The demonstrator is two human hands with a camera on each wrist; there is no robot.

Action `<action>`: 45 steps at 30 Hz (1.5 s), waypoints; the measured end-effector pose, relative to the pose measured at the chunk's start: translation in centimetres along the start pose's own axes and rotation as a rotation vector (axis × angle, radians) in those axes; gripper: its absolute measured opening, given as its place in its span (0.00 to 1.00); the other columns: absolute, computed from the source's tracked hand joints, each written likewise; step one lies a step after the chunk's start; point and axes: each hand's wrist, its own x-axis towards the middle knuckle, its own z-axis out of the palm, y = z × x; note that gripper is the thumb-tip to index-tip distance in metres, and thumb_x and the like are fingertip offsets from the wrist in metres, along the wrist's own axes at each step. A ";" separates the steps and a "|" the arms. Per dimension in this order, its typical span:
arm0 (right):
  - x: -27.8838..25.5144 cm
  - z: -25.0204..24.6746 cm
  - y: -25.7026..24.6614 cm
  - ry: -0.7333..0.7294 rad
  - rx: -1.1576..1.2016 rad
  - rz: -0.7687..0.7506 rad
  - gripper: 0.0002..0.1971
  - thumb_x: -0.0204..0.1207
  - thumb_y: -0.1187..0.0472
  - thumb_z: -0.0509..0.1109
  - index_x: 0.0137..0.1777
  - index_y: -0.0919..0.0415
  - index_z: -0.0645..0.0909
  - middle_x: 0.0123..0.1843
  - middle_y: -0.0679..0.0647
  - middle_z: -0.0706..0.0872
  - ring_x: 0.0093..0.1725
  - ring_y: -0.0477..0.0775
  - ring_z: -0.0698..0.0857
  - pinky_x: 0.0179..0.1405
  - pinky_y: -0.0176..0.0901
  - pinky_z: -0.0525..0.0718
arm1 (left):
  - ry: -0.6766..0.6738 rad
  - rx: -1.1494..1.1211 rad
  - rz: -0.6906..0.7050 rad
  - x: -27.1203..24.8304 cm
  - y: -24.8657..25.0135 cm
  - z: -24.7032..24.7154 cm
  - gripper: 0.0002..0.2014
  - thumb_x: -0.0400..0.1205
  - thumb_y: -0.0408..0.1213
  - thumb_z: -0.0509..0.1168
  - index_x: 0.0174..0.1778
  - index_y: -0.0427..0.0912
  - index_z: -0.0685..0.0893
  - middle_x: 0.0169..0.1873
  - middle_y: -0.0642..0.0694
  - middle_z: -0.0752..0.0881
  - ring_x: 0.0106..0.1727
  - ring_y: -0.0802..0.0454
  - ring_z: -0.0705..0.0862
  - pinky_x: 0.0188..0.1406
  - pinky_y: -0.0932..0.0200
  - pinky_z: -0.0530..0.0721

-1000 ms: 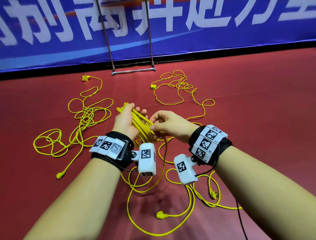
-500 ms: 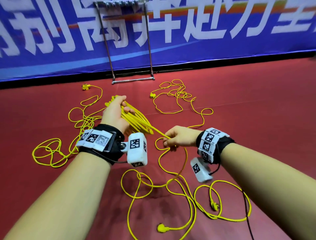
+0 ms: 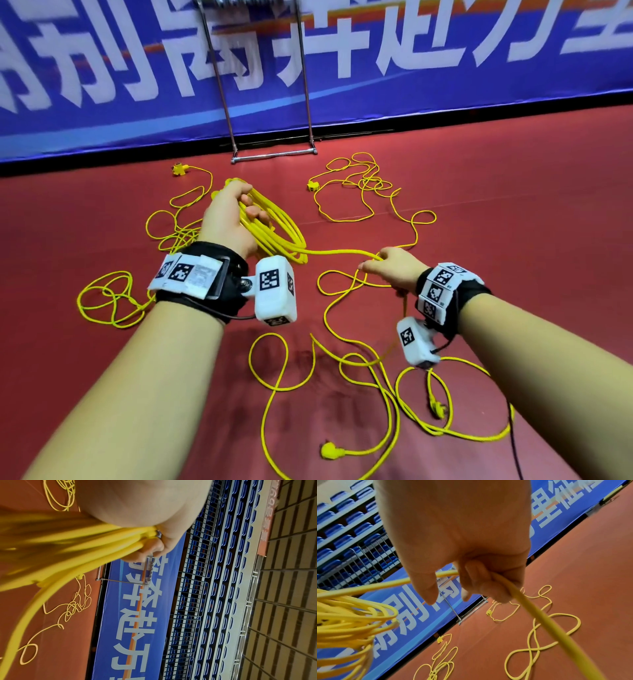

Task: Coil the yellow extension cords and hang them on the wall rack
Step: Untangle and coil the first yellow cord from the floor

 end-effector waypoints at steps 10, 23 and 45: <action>-0.3 -1.7 -3.4 0.070 0.013 -0.120 0.07 0.78 0.60 0.60 0.45 0.61 0.78 0.31 0.52 0.75 0.28 0.51 0.71 0.26 0.41 0.65 | -0.018 0.184 0.071 -1.3 -0.2 1.2 0.13 0.79 0.30 0.65 0.29 0.46 0.74 0.21 0.53 0.72 0.17 0.57 0.68 0.25 0.65 0.74; -2.6 -2.5 -8.1 -0.179 1.140 0.044 0.21 0.77 0.83 0.50 0.62 0.63 0.71 0.52 0.68 0.87 0.43 0.61 0.88 0.40 0.48 0.84 | -0.137 0.385 0.012 -3.5 -1.9 3.2 0.09 0.82 0.32 0.62 0.35 0.42 0.79 0.24 0.50 0.84 0.28 0.53 0.85 0.37 0.57 0.82; -3.9 -0.4 -7.4 -0.530 0.762 -0.208 0.11 0.82 0.73 0.62 0.62 0.65 0.75 0.40 0.63 0.83 0.36 0.58 0.85 0.39 0.45 0.84 | -0.064 0.321 0.037 -2.6 -2.9 2.6 0.05 0.84 0.31 0.62 0.42 0.41 0.77 0.42 0.41 0.91 0.36 0.47 0.86 0.22 0.63 0.82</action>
